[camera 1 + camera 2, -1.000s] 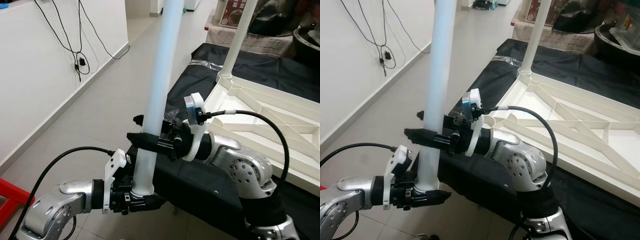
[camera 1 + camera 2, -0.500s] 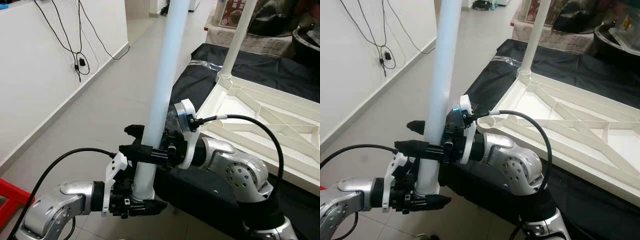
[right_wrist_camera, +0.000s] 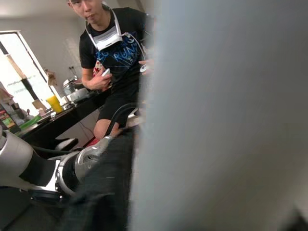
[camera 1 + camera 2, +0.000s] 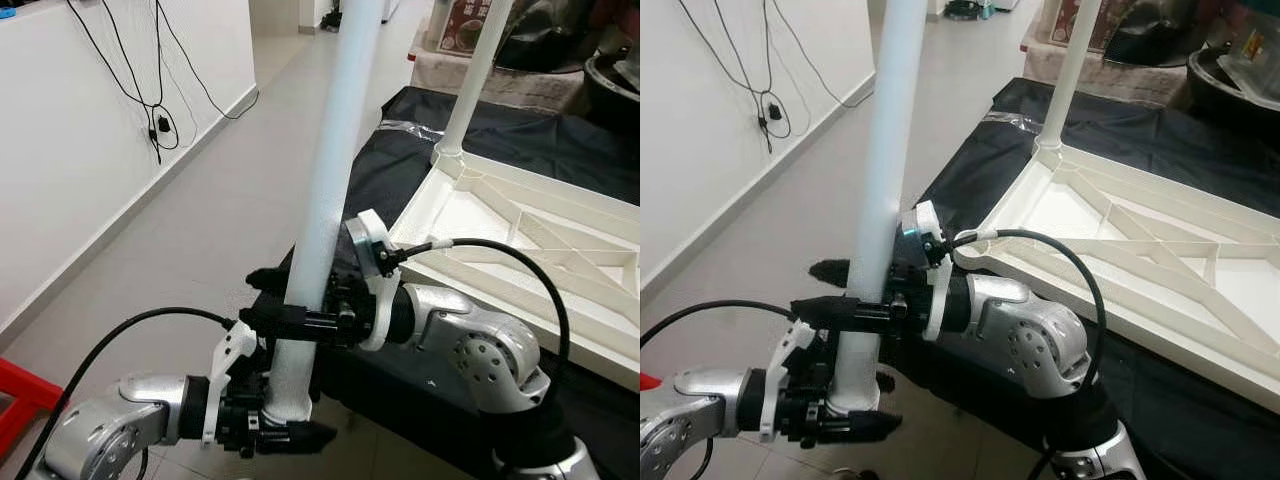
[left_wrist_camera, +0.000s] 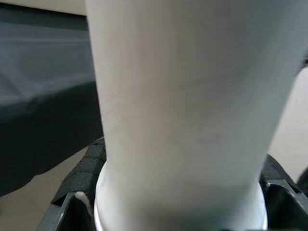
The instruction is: Building children table
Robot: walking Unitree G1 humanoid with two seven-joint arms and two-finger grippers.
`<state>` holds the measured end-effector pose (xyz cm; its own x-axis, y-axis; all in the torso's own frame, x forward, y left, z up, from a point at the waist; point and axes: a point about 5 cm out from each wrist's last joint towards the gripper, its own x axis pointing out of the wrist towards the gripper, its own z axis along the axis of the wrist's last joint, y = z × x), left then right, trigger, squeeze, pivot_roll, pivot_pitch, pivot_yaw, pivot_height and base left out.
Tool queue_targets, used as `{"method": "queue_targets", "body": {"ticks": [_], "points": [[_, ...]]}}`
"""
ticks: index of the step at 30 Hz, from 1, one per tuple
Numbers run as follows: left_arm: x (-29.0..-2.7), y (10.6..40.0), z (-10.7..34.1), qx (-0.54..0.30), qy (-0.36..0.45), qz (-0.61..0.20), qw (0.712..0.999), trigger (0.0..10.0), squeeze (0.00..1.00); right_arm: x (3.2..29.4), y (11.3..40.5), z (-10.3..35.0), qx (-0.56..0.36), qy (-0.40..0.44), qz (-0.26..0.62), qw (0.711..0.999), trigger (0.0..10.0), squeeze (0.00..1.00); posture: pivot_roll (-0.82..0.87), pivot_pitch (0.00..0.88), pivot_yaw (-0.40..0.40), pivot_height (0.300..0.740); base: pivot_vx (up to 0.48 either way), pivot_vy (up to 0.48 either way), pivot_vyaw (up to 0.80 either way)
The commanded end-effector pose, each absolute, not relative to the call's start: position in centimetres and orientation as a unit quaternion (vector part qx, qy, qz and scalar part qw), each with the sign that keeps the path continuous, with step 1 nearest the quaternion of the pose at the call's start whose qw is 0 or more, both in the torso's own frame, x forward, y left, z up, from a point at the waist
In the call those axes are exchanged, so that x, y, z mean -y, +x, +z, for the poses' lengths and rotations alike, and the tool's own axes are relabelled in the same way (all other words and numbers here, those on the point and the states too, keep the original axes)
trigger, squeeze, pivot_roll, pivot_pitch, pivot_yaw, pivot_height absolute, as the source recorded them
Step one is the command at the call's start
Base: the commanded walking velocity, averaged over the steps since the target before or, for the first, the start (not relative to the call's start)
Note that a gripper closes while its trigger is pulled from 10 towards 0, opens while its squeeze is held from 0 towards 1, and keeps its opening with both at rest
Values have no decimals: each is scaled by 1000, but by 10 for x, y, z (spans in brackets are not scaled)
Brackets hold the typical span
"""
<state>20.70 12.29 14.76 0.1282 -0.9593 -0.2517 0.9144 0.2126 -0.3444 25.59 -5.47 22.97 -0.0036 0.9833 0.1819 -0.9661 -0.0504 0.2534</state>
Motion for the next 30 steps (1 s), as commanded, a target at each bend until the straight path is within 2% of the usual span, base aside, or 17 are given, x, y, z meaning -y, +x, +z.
{"method": "queue_targets", "body": {"ticks": [1, 14, 15, 21, 26, 30], "points": [[-126, 204, 146, -225, -56, -623, 747, 10000, 0, 49, 248, 231, -27, 153, 728, 667, 0, 0, 89, 139, -26, 740, 0, 0, 0], [-127, 200, 138, -253, -47, -619, 742, 10000, 0, 50, 244, 231, -30, 153, 736, 658, 0, 0, 88, 138, -27, 740, 0, 0, 0], [-127, 200, 138, -256, -52, -616, 743, 10000, 1000, 51, 245, 231, -30, 153, 737, 658, 0, 0, 89, 135, -28, 740, 0, 0, 0], [-128, 198, 141, -257, -65, -621, 738, 10000, 1000, 55, 247, 233, -28, 150, 735, 660, 0, 0, 90, 131, -26, 740, 0, 0, 0], [-131, 194, 141, -254, -67, -618, 741, 10000, 1000, 69, 259, 237, -21, 139, 719, 681, 0, 0, 90, 126, -28, 740, 0, 0, 0], [-132, 193, 141, -254, -66, -616, 743, 10000, 1000, 72, 262, 238, -19, 137, 714, 686, 0, 0, 90, 125, -28, 740, 0, 0, 0]]}}
